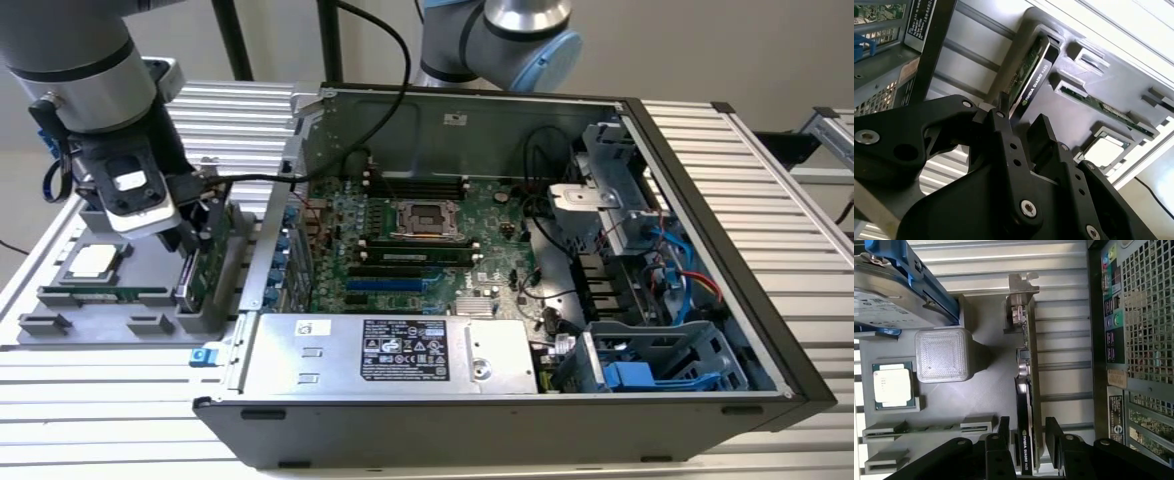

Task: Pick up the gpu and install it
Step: 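Pick up the gpu and move the gpu toward the slot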

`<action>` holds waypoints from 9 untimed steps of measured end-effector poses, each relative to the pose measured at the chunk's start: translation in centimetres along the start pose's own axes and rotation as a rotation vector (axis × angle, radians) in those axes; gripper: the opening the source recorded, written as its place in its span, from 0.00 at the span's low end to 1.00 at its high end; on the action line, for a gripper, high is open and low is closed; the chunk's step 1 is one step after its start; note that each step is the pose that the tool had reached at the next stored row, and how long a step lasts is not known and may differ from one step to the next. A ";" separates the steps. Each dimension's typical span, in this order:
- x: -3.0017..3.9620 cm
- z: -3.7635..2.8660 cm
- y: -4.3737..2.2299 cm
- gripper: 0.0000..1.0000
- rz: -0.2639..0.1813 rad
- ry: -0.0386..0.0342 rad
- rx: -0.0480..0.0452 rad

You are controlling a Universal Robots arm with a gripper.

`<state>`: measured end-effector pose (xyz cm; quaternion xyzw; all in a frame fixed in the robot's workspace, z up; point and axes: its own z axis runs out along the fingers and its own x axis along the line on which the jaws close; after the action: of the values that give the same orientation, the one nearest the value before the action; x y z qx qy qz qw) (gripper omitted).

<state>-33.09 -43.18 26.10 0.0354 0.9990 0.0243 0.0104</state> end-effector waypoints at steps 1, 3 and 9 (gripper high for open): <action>0.00 0.08 0.00 1.00 0.000 0.0000 0.0000; 0.00 0.24 -0.01 1.00 0.000 0.0000 0.0000; -0.01 0.71 -0.03 1.00 0.000 0.0001 0.0001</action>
<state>-33.07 -43.18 25.39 0.0354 0.9990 0.0242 0.0104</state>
